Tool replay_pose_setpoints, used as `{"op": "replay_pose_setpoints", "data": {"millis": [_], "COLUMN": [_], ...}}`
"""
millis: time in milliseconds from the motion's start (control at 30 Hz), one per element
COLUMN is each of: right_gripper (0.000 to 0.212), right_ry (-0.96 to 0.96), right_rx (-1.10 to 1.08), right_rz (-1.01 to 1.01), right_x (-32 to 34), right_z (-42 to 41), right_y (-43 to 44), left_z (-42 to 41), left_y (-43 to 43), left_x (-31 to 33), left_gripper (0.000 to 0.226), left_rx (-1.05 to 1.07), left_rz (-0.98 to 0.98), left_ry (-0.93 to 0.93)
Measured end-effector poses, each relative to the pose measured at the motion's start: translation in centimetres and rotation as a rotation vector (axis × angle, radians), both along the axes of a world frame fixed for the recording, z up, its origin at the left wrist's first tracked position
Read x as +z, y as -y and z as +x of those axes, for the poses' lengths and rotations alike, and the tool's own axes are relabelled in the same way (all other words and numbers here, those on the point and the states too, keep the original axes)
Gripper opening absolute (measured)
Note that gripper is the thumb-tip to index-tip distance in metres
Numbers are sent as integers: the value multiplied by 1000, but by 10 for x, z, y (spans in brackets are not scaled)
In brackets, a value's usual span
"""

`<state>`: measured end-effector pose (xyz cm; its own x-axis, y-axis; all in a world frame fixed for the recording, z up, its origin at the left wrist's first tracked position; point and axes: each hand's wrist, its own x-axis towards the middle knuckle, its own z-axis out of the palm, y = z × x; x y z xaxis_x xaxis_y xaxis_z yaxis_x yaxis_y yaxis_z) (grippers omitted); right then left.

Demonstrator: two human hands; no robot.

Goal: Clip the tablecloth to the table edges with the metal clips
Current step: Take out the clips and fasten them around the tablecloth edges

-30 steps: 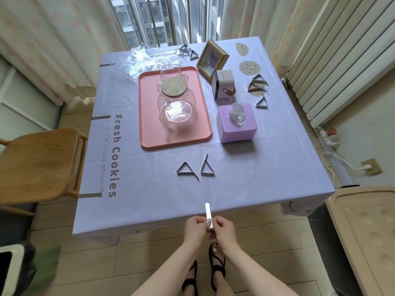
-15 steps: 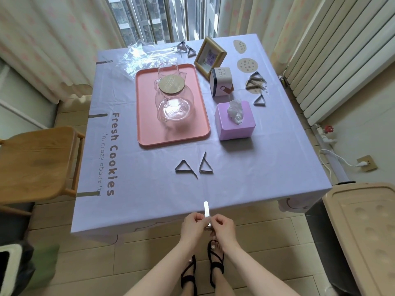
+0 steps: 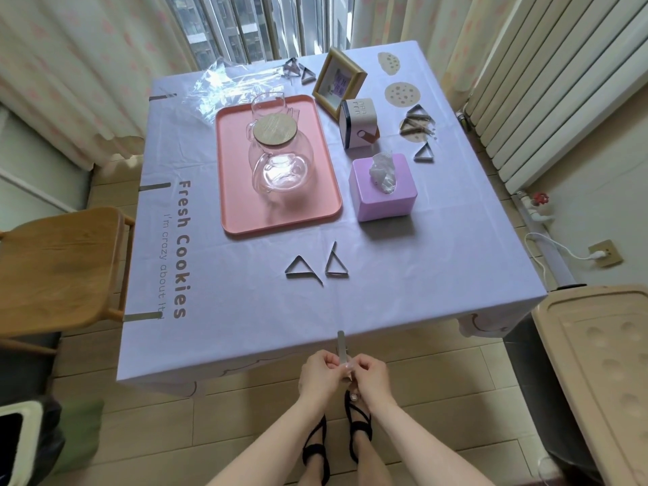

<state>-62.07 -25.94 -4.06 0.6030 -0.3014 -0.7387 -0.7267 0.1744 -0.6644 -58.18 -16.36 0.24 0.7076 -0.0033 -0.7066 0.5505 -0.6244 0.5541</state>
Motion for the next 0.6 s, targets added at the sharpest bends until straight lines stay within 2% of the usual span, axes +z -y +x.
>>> {"op": "replay_pose_setpoints", "data": {"millis": [233, 367, 433, 500, 533, 600], "right_gripper": [30, 24, 24, 27, 28, 28], "right_ry": [-35, -32, -33, -22, -18, -19], "right_rx": [-30, -10, 8, 26, 30, 21], "right_rz": [51, 53, 45, 22, 14, 10], "right_x": [-2, -4, -6, -8, -8, -7], "right_z": [12, 18, 19, 20, 20, 20], "right_y": [1, 6, 8, 9, 9, 9], "left_z": [1, 4, 3, 6, 9, 16], "left_y": [1, 1, 0, -3, -4, -7], "left_x": [-4, 1, 3, -2, -6, -15], "left_gripper": [22, 20, 19, 31, 39, 49], "left_rx": [54, -84, -220, -349, -401, -518], "left_rz": [-45, 10, 156, 272, 305, 353], "left_ry": [34, 112, 364, 685, 790, 875]}}
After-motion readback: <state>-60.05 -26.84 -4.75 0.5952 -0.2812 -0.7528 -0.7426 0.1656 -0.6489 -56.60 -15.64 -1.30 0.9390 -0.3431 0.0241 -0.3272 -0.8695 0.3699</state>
